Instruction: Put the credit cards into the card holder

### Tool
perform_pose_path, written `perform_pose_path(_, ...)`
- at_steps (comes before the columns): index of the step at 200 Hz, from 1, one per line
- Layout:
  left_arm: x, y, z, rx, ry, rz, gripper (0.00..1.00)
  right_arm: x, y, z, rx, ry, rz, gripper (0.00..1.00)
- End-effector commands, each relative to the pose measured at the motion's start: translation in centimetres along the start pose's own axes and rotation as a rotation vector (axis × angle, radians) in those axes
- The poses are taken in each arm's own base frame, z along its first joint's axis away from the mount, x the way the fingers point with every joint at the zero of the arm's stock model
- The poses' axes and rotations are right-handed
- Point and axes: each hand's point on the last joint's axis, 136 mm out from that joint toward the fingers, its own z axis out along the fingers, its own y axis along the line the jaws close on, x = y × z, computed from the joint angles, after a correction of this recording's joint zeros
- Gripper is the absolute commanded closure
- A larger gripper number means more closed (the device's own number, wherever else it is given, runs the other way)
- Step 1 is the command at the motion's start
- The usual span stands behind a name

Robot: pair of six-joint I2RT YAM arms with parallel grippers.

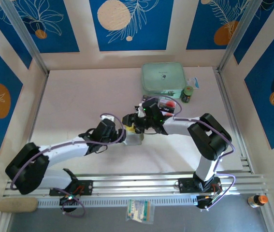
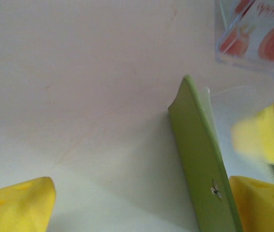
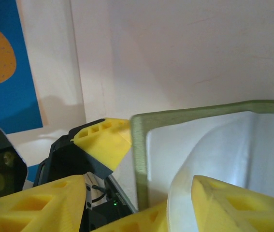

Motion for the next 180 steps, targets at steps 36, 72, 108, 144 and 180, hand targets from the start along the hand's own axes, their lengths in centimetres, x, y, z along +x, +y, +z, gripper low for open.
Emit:
perform_pose_path(36, -1.2, 2.3, -2.5, -0.054, -0.082, -0.039, 0.00, 0.9, 1.1, 2.8, -0.013, 0.051, 0.024, 0.41)
perform_pose_path(72, -0.6, 2.8, -2.7, -0.057, -0.076, -0.030, 0.00, 1.0, 0.2, 4.8, -0.001, 0.053, 0.058, 0.41)
perform_pose_path(108, 0.7, 3.2, -1.9, -0.060, -0.036, -0.014, 0.00, 0.7, -0.8, 5.3, -0.008, 0.038, 0.107, 0.41)
perform_pose_path(144, 1.9, 3.5, -0.8, -0.077, 0.006, 0.004, 0.00, 0.7, -0.7, 5.1, -0.020, 0.032, 0.119, 0.41)
perform_pose_path(180, 2.6, 3.9, 0.2, -0.103, 0.035, 0.014, 0.00, 0.4, 0.2, 4.7, -0.044, 0.030, 0.115, 0.41)
